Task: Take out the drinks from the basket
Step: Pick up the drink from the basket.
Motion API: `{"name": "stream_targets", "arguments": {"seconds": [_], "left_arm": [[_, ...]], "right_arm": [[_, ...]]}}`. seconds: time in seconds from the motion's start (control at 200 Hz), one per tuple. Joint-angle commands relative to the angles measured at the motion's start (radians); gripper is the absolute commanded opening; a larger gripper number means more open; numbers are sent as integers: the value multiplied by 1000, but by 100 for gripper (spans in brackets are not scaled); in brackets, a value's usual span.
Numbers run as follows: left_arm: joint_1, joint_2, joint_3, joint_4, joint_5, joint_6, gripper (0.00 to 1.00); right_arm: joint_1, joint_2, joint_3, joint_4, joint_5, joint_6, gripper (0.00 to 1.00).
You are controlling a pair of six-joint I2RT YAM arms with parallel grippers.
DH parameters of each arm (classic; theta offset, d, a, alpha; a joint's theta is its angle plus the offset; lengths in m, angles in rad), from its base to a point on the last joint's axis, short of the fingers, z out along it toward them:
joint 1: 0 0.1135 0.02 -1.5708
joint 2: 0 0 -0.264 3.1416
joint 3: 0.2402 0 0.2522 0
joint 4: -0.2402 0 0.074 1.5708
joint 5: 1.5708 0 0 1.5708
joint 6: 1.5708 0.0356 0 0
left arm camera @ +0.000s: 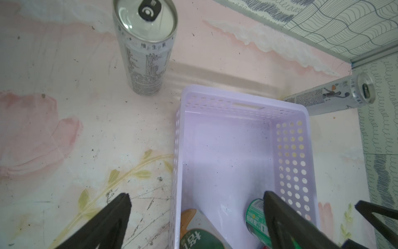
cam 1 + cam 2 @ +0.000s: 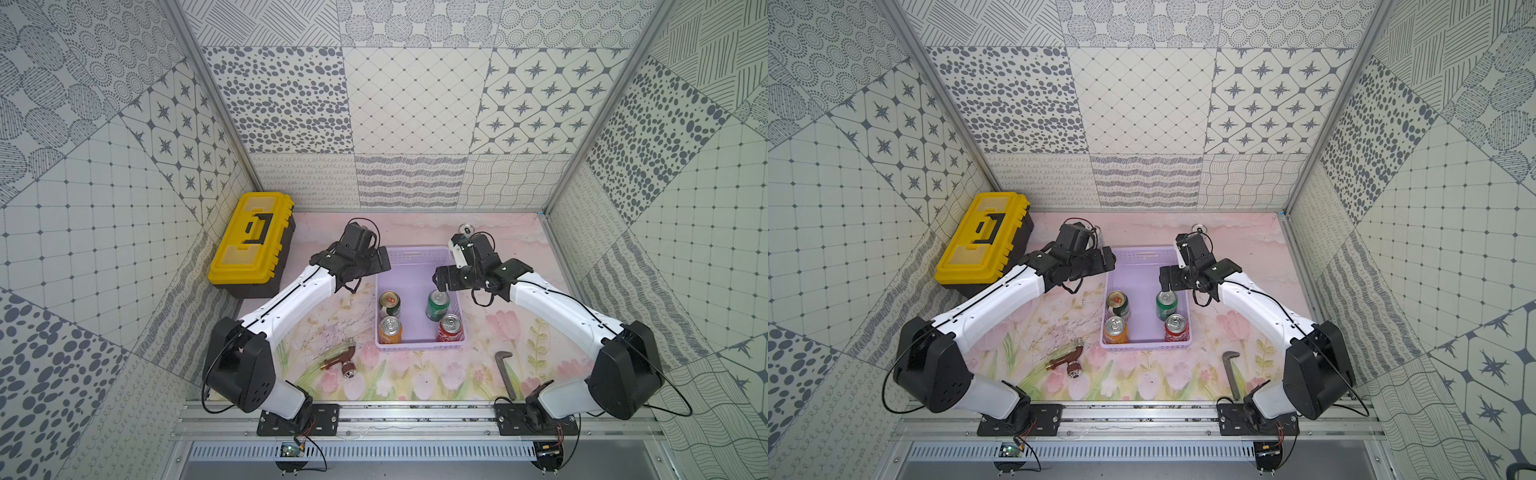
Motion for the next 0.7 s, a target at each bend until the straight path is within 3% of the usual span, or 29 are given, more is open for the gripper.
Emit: {"name": "stream_targets", "arguments": {"seconds": [0.0,0.695], "left_arm": [[-12,-70,-59,43,-9,-57,100],[-12,-59,-61,39,19,-52,100]], "right_arm": [[37,16,-5,-10,17,-34,95],[119,94,-35,-38,69,-52,81]]}}
